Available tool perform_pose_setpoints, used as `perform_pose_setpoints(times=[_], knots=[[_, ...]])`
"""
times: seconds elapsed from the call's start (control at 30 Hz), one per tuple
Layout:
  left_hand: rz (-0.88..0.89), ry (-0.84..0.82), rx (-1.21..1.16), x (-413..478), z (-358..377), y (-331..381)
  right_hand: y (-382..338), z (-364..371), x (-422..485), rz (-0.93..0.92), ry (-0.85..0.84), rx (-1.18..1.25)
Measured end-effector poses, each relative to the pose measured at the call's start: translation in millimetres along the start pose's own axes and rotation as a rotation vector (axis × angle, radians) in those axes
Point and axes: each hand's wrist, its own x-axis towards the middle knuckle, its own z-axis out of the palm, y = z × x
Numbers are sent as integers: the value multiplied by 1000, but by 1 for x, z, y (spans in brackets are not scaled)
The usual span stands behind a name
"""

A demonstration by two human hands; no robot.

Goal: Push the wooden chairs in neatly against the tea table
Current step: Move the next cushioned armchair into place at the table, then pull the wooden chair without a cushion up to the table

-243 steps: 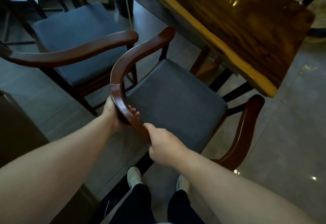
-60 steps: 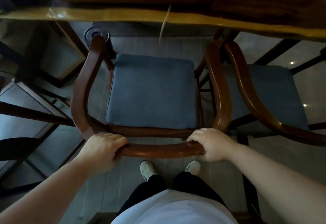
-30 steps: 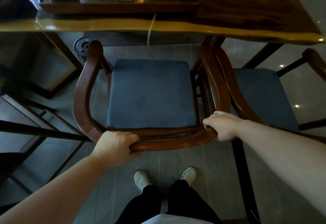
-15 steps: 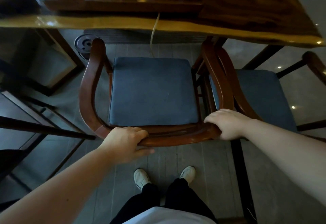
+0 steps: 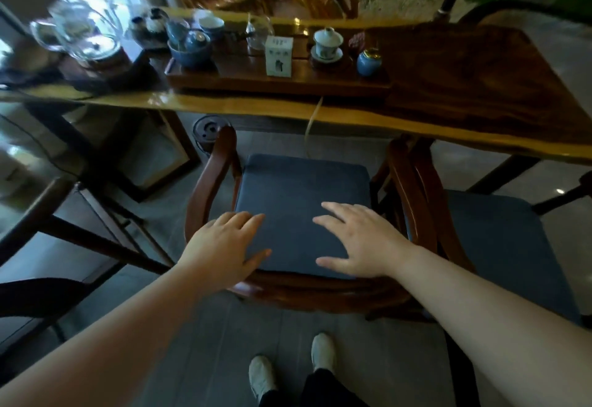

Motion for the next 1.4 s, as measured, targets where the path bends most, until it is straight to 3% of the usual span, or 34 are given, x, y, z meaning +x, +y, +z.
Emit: perform_pose_setpoints(times=[0.4,0.8,1.17,1.4], knots=[[-505,104,189,-77,-54,-26,-48,-27,95,-296,118,14],[-884,158,135,-193,-57,-107,-187,-33,190,-573,63,-70],[-905,85,103,-263,-30,-262,-332,2,291,-590,-51,-118],[-963,48,64,-296,-16,-311,-404,14,335,-669,-102,-189]])
